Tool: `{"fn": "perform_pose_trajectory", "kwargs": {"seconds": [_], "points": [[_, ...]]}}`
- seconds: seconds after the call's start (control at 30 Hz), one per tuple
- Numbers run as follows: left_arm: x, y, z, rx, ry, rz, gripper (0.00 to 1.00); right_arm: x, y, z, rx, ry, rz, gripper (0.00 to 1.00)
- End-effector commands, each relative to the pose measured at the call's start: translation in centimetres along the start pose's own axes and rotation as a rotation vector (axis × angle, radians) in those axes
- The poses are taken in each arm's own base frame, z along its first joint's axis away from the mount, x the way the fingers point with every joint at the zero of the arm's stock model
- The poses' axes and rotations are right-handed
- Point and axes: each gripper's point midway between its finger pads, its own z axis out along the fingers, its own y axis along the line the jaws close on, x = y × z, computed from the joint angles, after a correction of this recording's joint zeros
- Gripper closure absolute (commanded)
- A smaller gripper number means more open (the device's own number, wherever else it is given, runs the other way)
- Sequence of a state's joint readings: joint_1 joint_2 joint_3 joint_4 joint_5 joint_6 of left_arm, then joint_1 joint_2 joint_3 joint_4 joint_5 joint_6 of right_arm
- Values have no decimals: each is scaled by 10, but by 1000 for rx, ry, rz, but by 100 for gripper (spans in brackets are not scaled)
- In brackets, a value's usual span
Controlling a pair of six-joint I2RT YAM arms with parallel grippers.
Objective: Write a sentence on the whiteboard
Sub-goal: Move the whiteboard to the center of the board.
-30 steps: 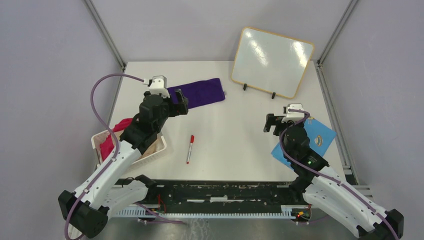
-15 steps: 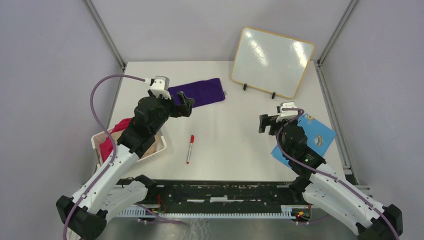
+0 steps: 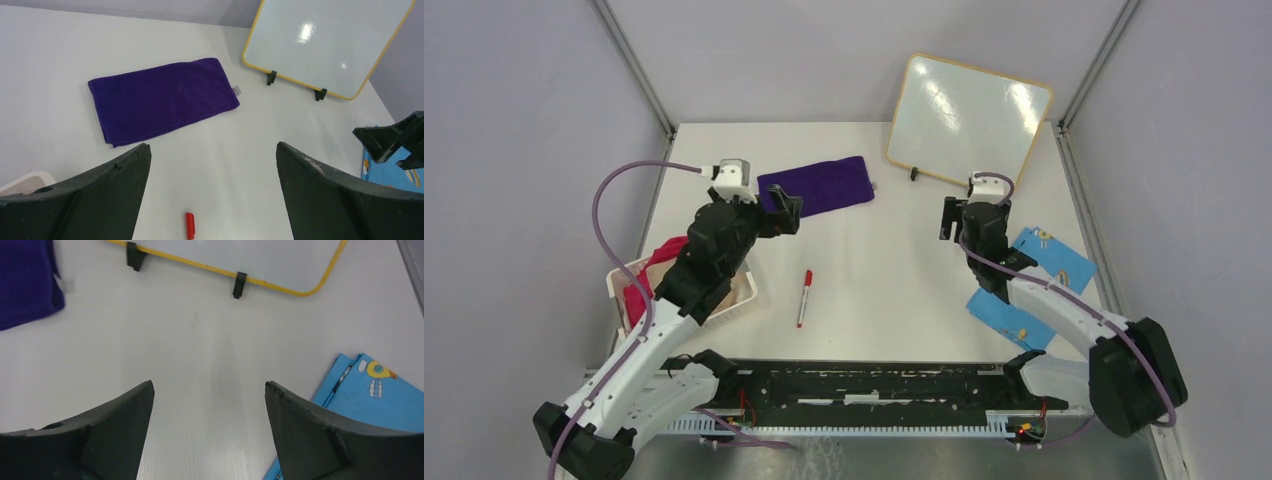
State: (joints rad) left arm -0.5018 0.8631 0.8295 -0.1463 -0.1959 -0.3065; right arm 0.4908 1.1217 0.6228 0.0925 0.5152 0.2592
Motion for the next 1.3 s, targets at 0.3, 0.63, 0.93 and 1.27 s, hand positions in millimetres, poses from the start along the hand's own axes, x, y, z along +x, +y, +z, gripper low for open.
{"fn": "perform_pose_trajectory", "kwargs": {"seconds": [0.3, 0.63, 0.93, 1.27], "points": [[-26, -21, -22, 90, -123, -38, 0, 7, -36, 89, 179, 54, 95, 23], [-22, -23, -23, 85, -104, -28, 0, 23, -42, 142, 226, 126, 119, 33], [-21, -22, -21, 77, -98, -21, 0, 26, -48, 169, 252, 155, 109, 40], [-15, -18, -15, 50, -75, -14, 0, 37, -50, 184, 247, 185, 92, 47]]}}
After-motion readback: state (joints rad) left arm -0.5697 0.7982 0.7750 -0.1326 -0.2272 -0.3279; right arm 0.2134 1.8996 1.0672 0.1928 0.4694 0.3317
